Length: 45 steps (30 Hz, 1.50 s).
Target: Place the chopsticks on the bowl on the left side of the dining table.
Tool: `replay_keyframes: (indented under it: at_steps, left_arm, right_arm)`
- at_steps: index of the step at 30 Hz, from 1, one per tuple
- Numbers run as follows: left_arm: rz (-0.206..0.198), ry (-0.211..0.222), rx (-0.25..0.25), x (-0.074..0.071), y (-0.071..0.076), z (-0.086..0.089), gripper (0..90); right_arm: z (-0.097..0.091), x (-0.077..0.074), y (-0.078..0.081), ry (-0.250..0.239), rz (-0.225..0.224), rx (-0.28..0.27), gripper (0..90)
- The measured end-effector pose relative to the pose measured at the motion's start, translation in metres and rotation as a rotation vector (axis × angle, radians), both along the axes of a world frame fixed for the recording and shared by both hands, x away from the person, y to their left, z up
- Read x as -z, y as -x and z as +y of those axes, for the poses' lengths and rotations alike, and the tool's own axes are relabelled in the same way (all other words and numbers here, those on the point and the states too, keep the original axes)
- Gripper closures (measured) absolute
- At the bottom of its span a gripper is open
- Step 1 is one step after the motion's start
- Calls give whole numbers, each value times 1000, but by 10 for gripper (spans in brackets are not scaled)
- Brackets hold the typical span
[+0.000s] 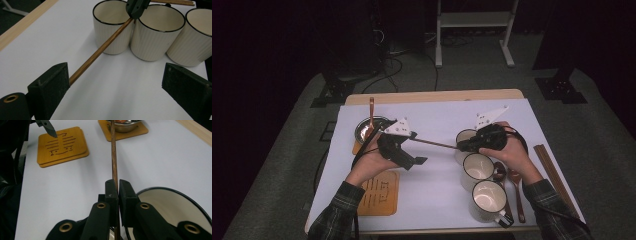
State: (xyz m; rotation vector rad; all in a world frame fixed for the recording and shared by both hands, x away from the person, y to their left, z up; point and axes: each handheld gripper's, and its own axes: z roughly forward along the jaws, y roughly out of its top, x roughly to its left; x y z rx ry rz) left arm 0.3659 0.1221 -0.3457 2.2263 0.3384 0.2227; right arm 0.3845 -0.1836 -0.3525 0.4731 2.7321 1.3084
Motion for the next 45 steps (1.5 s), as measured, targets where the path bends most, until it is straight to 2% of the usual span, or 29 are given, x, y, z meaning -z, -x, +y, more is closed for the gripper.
replay_keyframes:
  at_steps: [9,11,14,22,26,31,45]
  left_arm:
    - [-20,-30,41,0,4,-5,147]
    - [-20,-32,45,0,4,-6,206]
    - [-25,-46,63,1,6,-8,242]
    - [-20,-80,101,2,9,-12,404]
    - [-3,-79,115,2,10,-13,486]
    - [12,-93,142,3,11,-15,534]
    - [19,-170,218,8,14,-27,665]
  right_arm:
    - [15,1,3,14,18,-74,853]
    - [18,1,3,16,18,-91,853]
    - [23,0,4,9,27,-110,853]
    - [35,-7,8,12,28,-165,853]
    - [40,-9,8,17,30,-187,853]
    - [44,-10,9,24,37,-210,853]
    - [52,-9,13,36,54,-244,853]
